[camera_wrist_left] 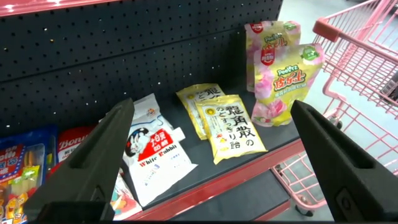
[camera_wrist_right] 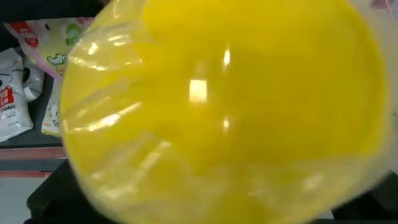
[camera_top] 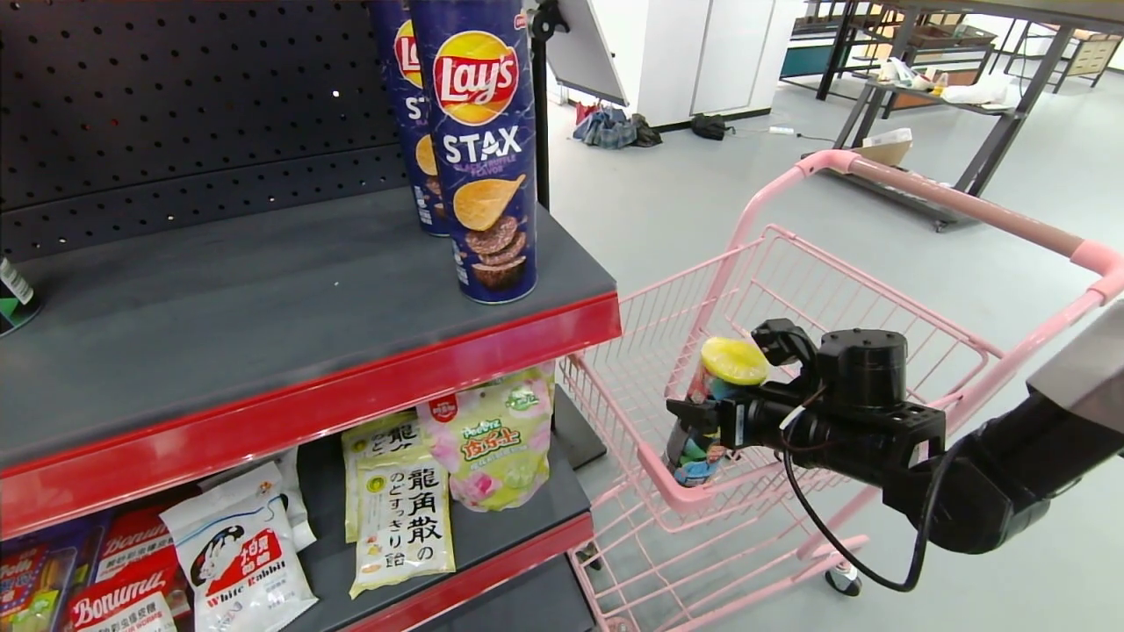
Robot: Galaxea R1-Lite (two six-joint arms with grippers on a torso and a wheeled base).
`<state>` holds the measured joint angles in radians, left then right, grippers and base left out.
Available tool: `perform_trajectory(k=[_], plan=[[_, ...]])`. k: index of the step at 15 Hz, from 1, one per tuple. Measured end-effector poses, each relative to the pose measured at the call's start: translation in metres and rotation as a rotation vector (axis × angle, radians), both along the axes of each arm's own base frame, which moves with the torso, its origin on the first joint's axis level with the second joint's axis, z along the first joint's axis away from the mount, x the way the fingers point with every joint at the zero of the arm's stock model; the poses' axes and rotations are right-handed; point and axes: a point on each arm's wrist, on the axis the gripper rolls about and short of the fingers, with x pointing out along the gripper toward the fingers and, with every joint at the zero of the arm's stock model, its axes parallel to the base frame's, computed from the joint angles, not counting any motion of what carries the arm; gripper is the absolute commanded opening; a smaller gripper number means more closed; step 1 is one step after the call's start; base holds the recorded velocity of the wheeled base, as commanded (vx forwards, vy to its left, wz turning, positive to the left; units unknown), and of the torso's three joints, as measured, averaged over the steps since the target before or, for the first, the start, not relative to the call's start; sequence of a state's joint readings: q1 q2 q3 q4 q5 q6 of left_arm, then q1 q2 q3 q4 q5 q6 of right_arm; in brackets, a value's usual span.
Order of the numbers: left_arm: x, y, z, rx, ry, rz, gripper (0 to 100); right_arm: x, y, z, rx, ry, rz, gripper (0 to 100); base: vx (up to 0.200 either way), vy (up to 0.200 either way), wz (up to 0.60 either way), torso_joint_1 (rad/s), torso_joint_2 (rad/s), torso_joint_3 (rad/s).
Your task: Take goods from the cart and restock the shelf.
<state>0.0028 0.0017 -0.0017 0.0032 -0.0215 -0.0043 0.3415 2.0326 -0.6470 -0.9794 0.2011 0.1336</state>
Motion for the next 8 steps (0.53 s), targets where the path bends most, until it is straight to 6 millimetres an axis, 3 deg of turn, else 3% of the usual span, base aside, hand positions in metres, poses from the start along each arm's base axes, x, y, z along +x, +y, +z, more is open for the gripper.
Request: perform_trajectory(k=[2, 3, 8], plan=[[0.0, 0.0, 0.0, 0.0, 0.0, 0.0, 100, 0.005, 0.002, -0.004, 0.0, 0.002, 0.001, 100, 0.0, 0.0, 0.0, 0.0, 0.0, 0.0], [0.0, 0.0, 0.0, 0.0, 0.0, 0.0, 100, 0.008, 0.004, -0.003, 0.003, -0.005, 0.002, 0, 0.0, 0.0, 0.0, 0.0, 0.0, 0.0], [0.0, 0.0, 0.0, 0.001, 0.0, 0.0, 100, 0.016, 0.006, -0.006, 0.013, -0.012, -0.001, 0, 0.0, 0.0, 0.0, 0.0, 0.0, 0.0]])
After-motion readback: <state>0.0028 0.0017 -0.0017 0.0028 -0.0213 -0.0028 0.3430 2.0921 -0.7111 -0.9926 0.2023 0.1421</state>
